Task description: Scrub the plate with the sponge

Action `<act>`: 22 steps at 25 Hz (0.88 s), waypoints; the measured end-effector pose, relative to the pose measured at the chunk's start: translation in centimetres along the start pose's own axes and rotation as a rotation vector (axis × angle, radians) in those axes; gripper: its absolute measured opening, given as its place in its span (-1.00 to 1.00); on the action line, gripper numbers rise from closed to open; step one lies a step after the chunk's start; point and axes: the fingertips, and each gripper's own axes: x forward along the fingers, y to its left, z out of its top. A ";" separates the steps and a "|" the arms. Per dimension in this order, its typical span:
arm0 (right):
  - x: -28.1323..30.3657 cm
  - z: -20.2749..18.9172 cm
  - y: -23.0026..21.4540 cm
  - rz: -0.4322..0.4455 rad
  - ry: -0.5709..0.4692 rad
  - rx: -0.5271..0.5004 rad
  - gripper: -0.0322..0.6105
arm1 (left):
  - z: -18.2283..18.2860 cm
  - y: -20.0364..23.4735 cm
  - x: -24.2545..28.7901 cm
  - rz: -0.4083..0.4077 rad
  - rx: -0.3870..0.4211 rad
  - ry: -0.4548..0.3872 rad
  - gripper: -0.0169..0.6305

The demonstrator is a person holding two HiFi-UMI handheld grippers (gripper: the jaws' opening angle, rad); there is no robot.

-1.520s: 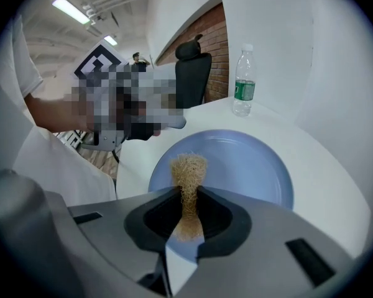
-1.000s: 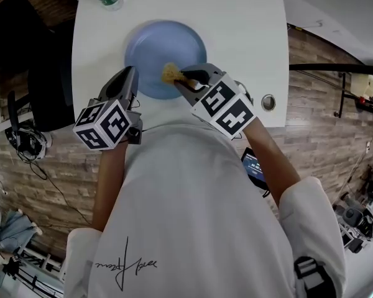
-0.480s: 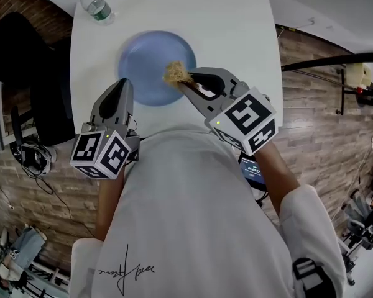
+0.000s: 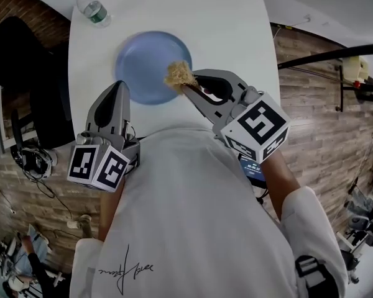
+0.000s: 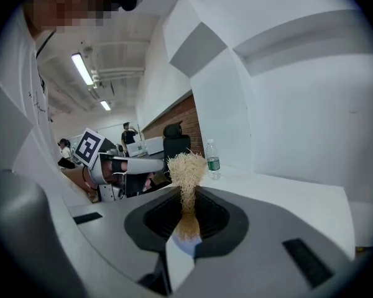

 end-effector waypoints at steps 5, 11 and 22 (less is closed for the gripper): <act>-0.3 0.3 0.2 -0.002 -0.002 -0.006 -0.75 | 0.4 -0.9 -0.4 -0.022 0.026 -0.023 -0.99; -0.5 -0.2 0.3 0.002 0.007 0.020 -0.75 | 1.3 -0.8 -0.8 -0.012 0.044 -0.047 -0.98; -0.6 -0.5 0.0 0.007 0.022 0.023 -0.75 | 1.3 -0.1 -0.8 0.006 -0.003 -0.059 -0.98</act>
